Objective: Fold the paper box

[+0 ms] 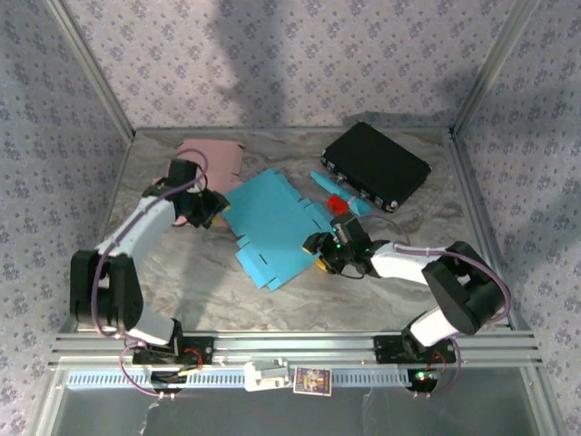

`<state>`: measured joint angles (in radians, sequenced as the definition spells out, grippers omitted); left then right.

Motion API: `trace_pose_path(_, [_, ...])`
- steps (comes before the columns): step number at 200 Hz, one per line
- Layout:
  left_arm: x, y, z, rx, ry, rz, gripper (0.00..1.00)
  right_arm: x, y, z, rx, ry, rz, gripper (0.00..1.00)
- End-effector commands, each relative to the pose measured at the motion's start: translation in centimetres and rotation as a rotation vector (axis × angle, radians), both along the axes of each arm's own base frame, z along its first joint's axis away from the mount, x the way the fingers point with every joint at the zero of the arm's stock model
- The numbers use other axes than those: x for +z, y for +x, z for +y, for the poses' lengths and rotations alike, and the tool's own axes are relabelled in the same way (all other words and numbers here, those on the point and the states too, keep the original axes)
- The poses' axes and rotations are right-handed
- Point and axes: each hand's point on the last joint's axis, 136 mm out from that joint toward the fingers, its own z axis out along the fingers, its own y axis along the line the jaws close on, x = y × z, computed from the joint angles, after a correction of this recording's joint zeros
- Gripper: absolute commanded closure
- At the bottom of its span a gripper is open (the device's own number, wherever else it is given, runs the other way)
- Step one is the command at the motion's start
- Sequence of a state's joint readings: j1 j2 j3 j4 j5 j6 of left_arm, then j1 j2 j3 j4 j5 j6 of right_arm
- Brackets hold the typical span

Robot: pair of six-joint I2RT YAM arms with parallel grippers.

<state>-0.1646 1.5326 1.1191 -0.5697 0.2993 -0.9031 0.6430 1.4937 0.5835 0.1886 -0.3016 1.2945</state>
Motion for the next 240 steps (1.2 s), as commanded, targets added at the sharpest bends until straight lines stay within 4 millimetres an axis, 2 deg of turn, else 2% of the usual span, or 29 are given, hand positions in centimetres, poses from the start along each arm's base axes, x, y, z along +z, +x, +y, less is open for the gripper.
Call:
trace_pose_path(1, [-0.9, 3.5, 1.4, -0.047, 0.092, -0.001, 0.61, 0.0, -0.4, -0.8, -0.016, -0.013, 0.011, 0.38])
trace_pose_path(19, [-1.4, 6.5, 2.0, -0.046, 0.127, -0.024, 0.62, -0.4, -0.8, -1.1, -0.017, -0.017, 0.02, 0.38])
trace_pose_path(27, [-2.2, 7.4, 2.0, -0.048, 0.126, -0.015, 0.62, -0.5, -0.8, -1.1, -0.019, -0.015, 0.022, 0.38])
trace_pose_path(54, [-4.7, 8.6, 0.5, -0.099, 0.086, 0.019, 0.64, -0.7, -0.5, -1.0, -0.02, -0.005, 0.02, 0.37])
trace_pose_path(82, [-6.9, 7.9, 0.0, -0.116, 0.097, 0.058, 0.64, -1.0, -0.2, -1.0, -0.028, 0.004, 0.021, 0.37])
trace_pose_path(132, [-10.8, 5.5, 1.0, -0.136, 0.151, 0.141, 0.65, -1.4, 0.3, -0.4, -0.026, 0.033, 0.017, 0.38])
trace_pose_path(165, [-13.1, 4.3, 1.5, -0.153, 0.183, 0.2, 0.65, -1.5, -0.1, -1.1, -0.043, 0.033, 0.026, 0.38])
trace_pose_path(201, [-14.2, 3.3, 1.9, -0.17, 0.209, 0.228, 0.66, -1.1, 0.2, -1.6, -0.068, 0.044, -0.013, 0.39])
trace_pose_path(240, [-14.5, 2.8, 2.0, -0.177, 0.212, 0.239, 0.66, -0.5, 2.2, 0.4, -0.054, 0.152, -0.078, 0.46])
